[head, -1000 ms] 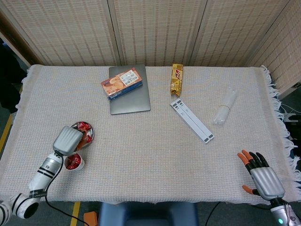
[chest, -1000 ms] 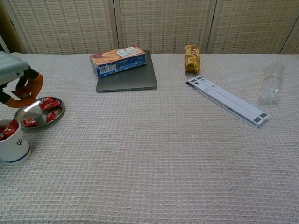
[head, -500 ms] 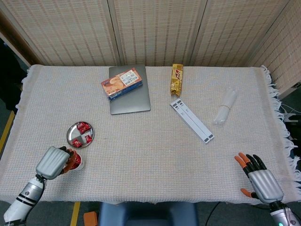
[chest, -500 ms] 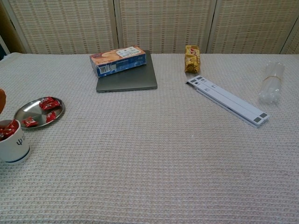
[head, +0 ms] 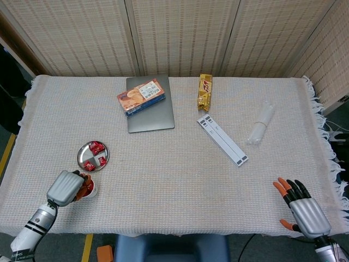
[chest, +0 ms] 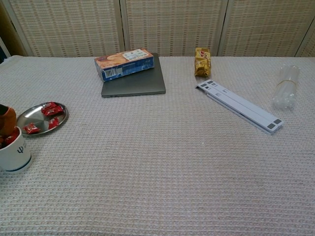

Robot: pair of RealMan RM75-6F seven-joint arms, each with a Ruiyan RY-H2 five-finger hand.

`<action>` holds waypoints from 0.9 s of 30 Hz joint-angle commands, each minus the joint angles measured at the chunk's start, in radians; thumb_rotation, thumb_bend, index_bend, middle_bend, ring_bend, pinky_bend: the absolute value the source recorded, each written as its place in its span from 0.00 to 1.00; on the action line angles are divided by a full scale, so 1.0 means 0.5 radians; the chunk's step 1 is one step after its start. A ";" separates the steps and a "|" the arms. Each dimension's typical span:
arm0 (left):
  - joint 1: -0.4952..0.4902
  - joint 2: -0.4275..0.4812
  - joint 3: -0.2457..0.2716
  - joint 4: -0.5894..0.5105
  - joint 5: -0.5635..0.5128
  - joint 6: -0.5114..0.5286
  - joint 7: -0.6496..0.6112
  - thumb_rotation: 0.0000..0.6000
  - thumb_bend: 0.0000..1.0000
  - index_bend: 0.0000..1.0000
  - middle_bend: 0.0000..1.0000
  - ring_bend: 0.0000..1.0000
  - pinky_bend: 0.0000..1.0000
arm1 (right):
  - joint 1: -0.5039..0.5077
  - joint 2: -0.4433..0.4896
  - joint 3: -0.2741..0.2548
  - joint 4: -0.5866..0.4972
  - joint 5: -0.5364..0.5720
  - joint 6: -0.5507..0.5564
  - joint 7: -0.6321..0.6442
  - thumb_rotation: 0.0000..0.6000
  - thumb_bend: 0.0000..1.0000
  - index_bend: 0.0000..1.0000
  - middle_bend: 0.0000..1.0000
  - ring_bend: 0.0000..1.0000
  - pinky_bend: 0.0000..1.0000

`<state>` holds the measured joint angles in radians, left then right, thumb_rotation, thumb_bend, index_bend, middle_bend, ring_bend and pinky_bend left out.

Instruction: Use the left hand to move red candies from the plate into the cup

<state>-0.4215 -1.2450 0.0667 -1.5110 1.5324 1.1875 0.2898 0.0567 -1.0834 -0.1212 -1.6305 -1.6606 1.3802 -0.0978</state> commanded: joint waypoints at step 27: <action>0.044 0.089 -0.023 -0.084 0.210 0.181 -0.230 1.00 0.39 0.20 0.35 0.38 1.00 | -0.006 0.006 0.012 -0.004 0.009 0.004 0.009 1.00 0.06 0.00 0.00 0.00 0.00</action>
<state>-0.4045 -1.2064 0.0581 -1.5485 1.6326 1.2657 0.1878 0.0538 -1.0805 -0.1153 -1.6326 -1.6558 1.3823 -0.0936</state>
